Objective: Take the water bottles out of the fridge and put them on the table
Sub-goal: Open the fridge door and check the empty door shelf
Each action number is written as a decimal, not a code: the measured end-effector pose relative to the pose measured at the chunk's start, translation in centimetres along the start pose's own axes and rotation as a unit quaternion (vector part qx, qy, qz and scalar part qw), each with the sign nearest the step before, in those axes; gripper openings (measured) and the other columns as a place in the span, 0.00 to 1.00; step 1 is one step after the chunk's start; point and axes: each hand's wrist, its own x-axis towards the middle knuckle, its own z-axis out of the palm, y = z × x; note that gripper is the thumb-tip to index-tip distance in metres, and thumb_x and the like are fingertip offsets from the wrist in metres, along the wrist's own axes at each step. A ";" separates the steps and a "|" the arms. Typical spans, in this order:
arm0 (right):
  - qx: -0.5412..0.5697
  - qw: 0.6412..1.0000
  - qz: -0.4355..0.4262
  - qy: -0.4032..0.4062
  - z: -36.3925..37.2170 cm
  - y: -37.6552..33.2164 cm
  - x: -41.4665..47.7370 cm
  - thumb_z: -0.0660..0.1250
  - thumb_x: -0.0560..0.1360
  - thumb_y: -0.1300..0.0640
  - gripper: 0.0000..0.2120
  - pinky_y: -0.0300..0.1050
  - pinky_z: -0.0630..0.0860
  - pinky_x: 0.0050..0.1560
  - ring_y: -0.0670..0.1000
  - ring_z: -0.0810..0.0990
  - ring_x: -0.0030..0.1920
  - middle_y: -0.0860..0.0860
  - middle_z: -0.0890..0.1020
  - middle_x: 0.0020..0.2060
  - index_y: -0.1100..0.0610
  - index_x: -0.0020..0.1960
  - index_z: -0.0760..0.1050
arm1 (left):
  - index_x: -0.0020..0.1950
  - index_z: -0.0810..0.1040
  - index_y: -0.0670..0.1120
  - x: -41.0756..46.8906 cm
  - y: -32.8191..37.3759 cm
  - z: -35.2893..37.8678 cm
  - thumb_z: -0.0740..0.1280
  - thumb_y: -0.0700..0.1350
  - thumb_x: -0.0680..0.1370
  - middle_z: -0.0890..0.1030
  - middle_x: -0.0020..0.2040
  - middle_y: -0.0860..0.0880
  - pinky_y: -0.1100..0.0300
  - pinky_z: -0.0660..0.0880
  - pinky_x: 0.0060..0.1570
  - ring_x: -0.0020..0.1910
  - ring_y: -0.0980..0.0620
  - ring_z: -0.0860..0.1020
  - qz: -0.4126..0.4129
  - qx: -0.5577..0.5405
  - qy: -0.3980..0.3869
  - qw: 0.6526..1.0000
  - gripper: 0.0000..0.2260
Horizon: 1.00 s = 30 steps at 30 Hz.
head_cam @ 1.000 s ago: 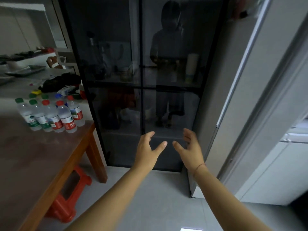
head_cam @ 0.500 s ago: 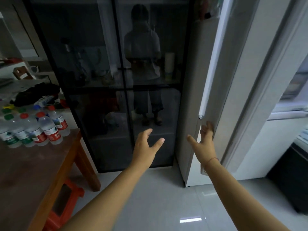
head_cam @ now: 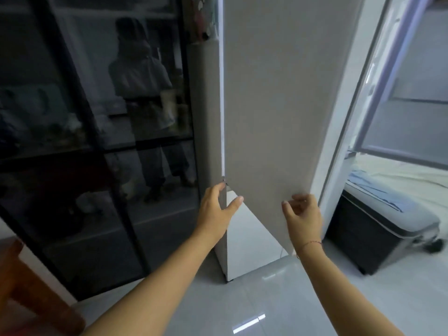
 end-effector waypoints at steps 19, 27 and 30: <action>0.045 0.985 -0.008 -0.165 -6.9 11.3 26.0 0.70 0.72 0.54 0.36 0.52 0.65 0.71 0.49 0.67 0.70 0.50 0.67 0.70 0.52 0.75 0.55 | 0.77 0.56 0.49 14.4 8.4 22.7 0.65 0.56 0.77 0.55 0.78 0.50 0.51 0.54 0.74 0.77 0.51 0.53 0.079 0.117 0.015 0.990 0.33; 0.084 0.986 -0.002 -0.145 -3.4 13.9 34.9 0.72 0.70 0.56 0.33 0.51 0.69 0.67 0.49 0.70 0.66 0.49 0.70 0.66 0.51 0.70 0.61 | 0.78 0.51 0.50 24.8 8.3 26.4 0.63 0.58 0.77 0.46 0.79 0.48 0.50 0.39 0.74 0.78 0.49 0.42 0.159 0.266 0.085 0.947 0.35; 0.072 0.987 0.029 -0.138 -2.1 14.5 38.5 0.73 0.70 0.56 0.38 0.54 0.70 0.66 0.50 0.70 0.65 0.52 0.69 0.67 0.53 0.74 0.56 | 0.78 0.49 0.51 28.5 8.0 27.8 0.63 0.59 0.76 0.42 0.79 0.48 0.48 0.33 0.72 0.77 0.47 0.38 0.189 0.354 0.121 0.908 0.36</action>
